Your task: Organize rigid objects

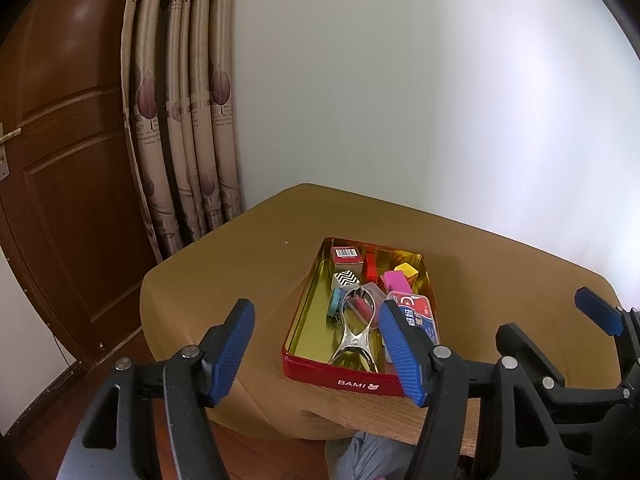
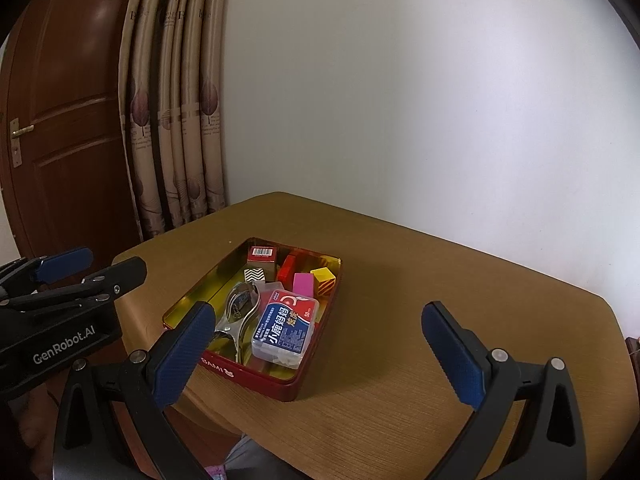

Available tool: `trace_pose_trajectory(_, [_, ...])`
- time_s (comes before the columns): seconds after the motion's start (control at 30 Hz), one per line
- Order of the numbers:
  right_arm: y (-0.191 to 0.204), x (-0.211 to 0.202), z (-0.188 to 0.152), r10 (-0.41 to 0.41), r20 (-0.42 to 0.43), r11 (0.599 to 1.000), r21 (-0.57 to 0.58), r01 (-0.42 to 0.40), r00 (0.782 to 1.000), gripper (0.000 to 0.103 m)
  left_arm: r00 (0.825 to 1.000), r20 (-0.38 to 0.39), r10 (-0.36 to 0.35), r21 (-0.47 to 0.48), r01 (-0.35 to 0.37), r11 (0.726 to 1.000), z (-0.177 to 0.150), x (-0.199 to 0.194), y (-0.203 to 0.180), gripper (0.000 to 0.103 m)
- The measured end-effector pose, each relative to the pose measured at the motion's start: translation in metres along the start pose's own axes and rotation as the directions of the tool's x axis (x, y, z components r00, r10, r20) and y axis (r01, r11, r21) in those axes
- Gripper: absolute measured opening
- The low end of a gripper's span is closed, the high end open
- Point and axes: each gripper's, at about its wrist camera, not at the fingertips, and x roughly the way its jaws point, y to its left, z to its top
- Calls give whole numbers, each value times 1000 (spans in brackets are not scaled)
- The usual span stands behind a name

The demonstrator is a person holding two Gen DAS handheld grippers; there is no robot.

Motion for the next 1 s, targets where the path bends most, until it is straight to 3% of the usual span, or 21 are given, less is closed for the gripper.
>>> trace_pose_trajectory(0.3, [2, -1, -2, 1, -7, 1000, 1, -1, 1000, 102, 1000, -11, 15, 10, -14, 1000, -4, 5, -2, 70])
trace_pose_trajectory(0.37, [1, 0, -3, 1, -13, 1000, 6, -1, 1000, 102, 1000, -7, 19, 12, -19, 1000, -4, 6, -3, 74])
trace_pose_trajectory(0.43, [-1, 1, -3, 6, -19, 1000, 13, -6, 1000, 102, 1000, -7, 31, 12, -31, 999, -5, 9, -1, 84])
trace_pose_trajectory(0.73, [-1, -2, -2, 11, -15, 1000, 7, -10, 1000, 102, 999, -32, -1, 13, 2, 1000, -11, 20, 0, 84])
trace_pose_trajectory(1.0, [-5, -8, 1, 12, 9, 1000, 13, -12, 1000, 102, 999, -36, 32, 41, -31, 999, -12, 24, -4, 84])
